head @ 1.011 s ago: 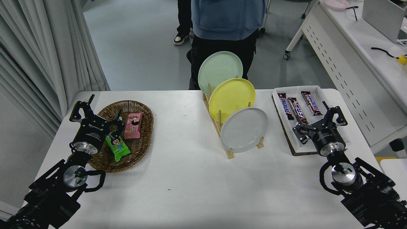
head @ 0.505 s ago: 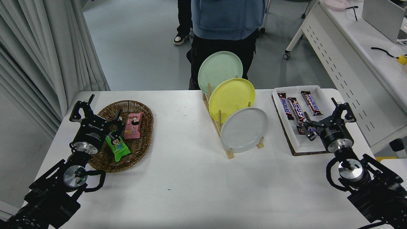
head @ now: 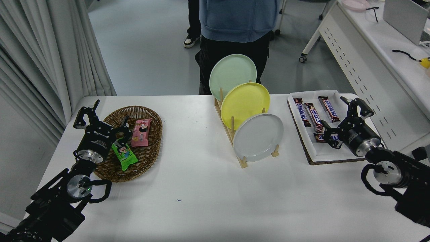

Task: Place the plate on the table

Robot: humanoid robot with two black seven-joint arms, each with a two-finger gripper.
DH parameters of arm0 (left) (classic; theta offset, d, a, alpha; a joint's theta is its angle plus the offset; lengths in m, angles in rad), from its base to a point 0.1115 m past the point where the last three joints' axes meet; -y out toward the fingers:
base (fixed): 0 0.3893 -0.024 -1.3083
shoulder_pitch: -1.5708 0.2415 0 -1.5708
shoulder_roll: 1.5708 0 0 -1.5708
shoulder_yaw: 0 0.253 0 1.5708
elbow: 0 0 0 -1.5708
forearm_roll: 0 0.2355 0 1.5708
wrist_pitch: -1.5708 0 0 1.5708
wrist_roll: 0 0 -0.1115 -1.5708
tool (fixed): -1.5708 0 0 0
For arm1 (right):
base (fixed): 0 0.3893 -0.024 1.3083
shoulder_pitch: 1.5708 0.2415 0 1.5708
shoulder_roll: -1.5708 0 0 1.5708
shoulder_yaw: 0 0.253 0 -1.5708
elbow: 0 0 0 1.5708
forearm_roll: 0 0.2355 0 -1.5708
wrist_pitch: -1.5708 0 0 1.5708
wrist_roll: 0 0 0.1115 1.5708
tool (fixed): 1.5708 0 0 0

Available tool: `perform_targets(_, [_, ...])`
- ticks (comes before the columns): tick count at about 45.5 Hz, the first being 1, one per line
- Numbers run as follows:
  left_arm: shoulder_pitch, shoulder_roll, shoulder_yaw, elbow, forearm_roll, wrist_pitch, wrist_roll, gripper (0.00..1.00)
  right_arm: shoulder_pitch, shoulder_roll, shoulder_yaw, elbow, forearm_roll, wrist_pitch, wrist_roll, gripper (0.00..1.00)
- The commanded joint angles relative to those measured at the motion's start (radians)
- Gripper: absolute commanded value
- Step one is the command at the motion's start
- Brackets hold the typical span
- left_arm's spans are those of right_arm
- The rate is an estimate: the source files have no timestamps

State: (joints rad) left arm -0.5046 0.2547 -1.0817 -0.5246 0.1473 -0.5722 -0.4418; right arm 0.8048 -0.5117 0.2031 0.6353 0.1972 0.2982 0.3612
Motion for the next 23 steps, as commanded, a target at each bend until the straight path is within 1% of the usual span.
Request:
perform_targets(1, [0.000,0.000,-0.001,0.000,0.000,0.000,0.000,1.00,0.100,-0.093,-0.244,0.096,-0.001,0.004,-0.001,1.00])
perform_targets(5, [0.000,0.000,0.000,-0.002,0.000,0.000,0.000,1.00,0.128,-0.148,-0.309,0.165,-0.010,0.003,0.001,1.00])
perform_targets(12, [0.000,0.000,-0.001,0.000,0.000,0.000,0.000,1.00,0.226,-0.243,-0.438,0.303,-0.038,-0.001,0.001,1.00])
perform_targets(16, [0.000,0.000,0.000,-0.002,0.000,0.000,0.000,1.00,0.252,-0.300,-0.450,0.375,-0.038,-0.001,-0.001,1.00])
perform_targets(20, [0.000,0.000,0.000,0.000,0.000,0.000,0.000,1.00,0.269,-0.301,-0.438,0.394,-0.016,-0.005,-0.005,1.00])
perform_targets(23, [0.000,0.000,0.000,0.000,0.000,0.000,0.000,1.00,0.264,-0.298,-0.412,0.400,0.021,0.004,-0.028,1.00])
